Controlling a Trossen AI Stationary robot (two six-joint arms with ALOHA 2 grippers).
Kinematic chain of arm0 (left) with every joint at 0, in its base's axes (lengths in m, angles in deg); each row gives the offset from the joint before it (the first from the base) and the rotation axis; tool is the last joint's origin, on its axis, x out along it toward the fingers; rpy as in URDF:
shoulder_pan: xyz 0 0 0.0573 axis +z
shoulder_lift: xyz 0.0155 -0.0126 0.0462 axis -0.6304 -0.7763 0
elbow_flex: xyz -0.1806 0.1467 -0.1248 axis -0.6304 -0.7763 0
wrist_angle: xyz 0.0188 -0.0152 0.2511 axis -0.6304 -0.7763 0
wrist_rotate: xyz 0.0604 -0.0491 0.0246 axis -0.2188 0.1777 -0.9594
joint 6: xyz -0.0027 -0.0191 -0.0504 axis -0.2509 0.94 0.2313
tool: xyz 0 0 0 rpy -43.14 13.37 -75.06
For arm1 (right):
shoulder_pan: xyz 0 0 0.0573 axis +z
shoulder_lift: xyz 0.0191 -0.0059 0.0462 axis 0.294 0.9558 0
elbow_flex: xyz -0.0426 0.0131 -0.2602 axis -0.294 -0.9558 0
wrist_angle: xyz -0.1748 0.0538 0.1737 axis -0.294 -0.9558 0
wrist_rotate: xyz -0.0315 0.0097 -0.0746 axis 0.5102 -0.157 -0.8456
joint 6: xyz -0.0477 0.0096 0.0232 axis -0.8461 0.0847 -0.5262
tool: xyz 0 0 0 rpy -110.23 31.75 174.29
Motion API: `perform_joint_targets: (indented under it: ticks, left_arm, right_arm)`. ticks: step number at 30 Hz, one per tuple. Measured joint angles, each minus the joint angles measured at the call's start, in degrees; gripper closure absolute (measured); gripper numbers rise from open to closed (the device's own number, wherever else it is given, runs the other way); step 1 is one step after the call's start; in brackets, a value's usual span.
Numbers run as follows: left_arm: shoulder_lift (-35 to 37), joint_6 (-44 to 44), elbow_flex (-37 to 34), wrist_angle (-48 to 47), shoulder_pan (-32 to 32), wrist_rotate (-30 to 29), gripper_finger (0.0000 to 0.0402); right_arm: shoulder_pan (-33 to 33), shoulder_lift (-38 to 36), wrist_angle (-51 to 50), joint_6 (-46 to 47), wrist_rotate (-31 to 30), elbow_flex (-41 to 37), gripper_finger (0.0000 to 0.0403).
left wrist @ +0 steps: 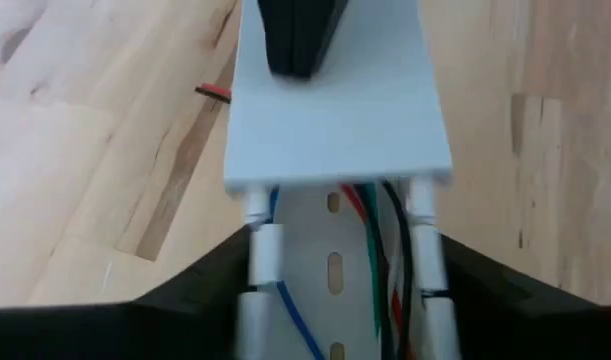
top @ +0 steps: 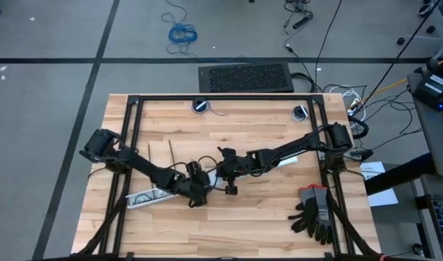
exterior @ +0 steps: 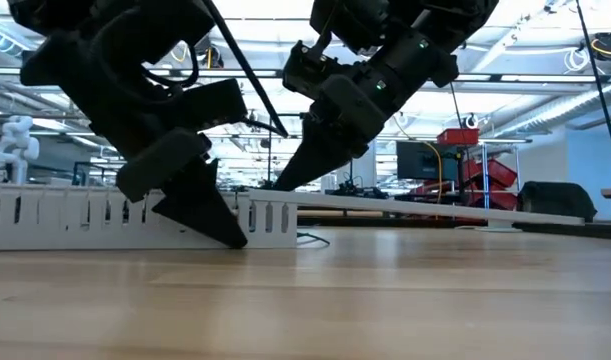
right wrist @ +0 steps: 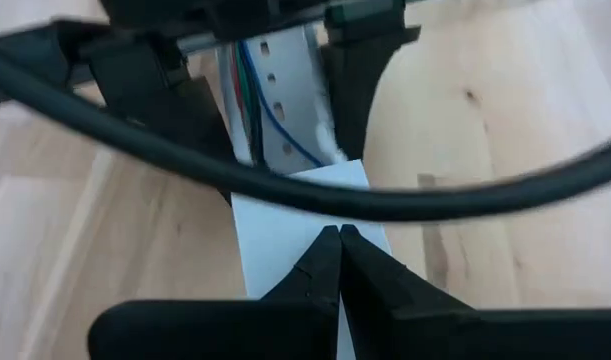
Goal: Ziptie cables
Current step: Close the white cable duct
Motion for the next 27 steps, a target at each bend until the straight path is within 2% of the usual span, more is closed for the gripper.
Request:
perform_joint_targets:
  ticks: [2, 5, 12, 20, 23, 27]
  left_arm:
    - [-0.5, 0.4, 0.1, 0.0, -0.2, -0.2, 0.0186]
    - [-1.2, 0.8, 0.1, 0.1, -0.7, -1.2, 0.0185]
    - [-2.2, 2.4, 0.0, 0.9, -0.7, -1.2, 0.0142]
    - [-2.2, 2.4, 1.4, -0.1, -1.0, 1.0, 0.0129]
    - [-0.5, 2.6, 2.1, -3.7, -1.1, 1.6, 0.0128]
    - [4.6, 3.6, 2.4, -13.1, -1.5, 2.8, 0.0127]
  right_arm:
    - [0.1, 1.0, 1.9, 0.5, 0.1, 0.1, 0.0403]
    - [0.1, 2.3, 4.7, 1.3, 0.8, 0.2, 0.0403]
    - [0.2, 2.9, 7.1, 1.4, 1.1, 0.5, 0.0403]
    - [0.2, 4.4, 8.4, 1.1, 1.9, 0.9, 0.0403]
    - [0.2, 5.1, 9.6, 1.4, 2.0, 0.9, 0.0403]
    - [0.2, 5.2, 10.1, 1.3, 1.9, 1.1, 0.0403]
